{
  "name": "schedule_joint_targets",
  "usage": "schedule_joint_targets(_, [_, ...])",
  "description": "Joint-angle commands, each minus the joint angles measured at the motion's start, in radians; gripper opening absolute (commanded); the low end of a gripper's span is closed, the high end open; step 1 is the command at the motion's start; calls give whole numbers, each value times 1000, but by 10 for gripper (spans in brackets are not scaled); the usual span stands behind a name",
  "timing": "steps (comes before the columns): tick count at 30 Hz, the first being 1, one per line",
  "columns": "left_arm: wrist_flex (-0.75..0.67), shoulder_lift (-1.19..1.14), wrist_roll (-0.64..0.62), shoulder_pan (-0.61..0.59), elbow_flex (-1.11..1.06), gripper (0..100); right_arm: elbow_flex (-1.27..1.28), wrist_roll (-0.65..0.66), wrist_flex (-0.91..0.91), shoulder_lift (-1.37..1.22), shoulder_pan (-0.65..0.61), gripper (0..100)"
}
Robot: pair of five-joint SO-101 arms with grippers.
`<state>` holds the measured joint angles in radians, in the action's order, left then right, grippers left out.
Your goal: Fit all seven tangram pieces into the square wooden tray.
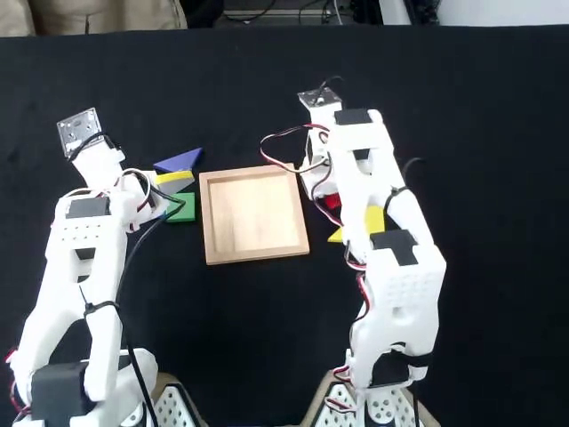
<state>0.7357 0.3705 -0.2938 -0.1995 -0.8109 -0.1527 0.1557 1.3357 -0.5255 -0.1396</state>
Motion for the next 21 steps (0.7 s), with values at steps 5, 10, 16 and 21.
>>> schedule_joint_targets(5, [-14, 2, -6, -2, 19, 438, -61, 11, 8, 21, 25, 100])
schedule_joint_targets(10, [-14, 2, -6, -2, 21, 438, -73, 11, 55, 79, 44, 124])
schedule_joint_targets(16, [-14, -2, -6, -2, 21, 438, -68, 12, 55, 111, 57, 121])
schedule_joint_targets(21, [-14, -2, -5, -2, 21, 438, -116, 12, 61, 117, 52, 121])
